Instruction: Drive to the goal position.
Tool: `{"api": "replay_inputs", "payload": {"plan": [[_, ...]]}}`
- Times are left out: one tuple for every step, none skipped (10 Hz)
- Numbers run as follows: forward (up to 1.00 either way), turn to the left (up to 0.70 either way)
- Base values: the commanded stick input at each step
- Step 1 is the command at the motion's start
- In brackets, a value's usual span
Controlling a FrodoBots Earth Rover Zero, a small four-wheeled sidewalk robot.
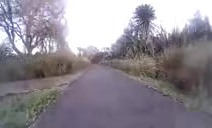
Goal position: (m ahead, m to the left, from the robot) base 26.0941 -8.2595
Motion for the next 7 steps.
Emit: {"api": "replay_inputs", "payload": {"plan": [[0.7,-0.35],[0.7,-0.35],[0.7,-0.27],[0.7,-0.15],[0.7,-0.02],[0.7,0.0],[0.7,0.0]]}}
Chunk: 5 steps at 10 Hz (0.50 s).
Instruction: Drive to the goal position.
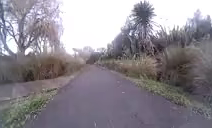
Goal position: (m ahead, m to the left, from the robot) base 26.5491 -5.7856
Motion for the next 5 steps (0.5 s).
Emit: {"api": "replay_inputs", "payload": {"plan": [[0.7,0.0],[0.7,0.0],[0.7,0.0],[0.7,0.0],[0.7,0.0]]}}
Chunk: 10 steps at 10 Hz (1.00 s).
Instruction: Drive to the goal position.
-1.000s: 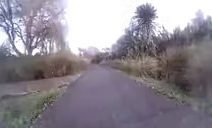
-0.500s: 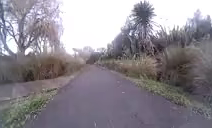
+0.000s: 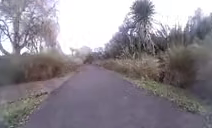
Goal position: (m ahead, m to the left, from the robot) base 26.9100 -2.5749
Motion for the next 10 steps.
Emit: {"api": "replay_inputs", "payload": {"plan": [[0.7,0.0],[0.7,0.0],[0.7,0.0],[0.7,0.0],[0.7,0.0],[0.7,0.0],[0.7,0.0],[0.7,0.0],[0.7,0.0],[0.7,0.0]]}}
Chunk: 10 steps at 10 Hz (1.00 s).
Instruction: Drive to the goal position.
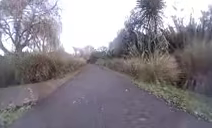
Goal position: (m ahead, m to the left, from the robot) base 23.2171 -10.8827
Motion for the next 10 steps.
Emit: {"api": "replay_inputs", "payload": {"plan": [[0.7,0.0],[0.7,0.0],[0.7,0.0],[0.7,0.0],[0.7,0.0],[0.7,0.0],[0.7,0.0],[0.7,0.0],[0.7,0.0],[0.7,0.0]]}}
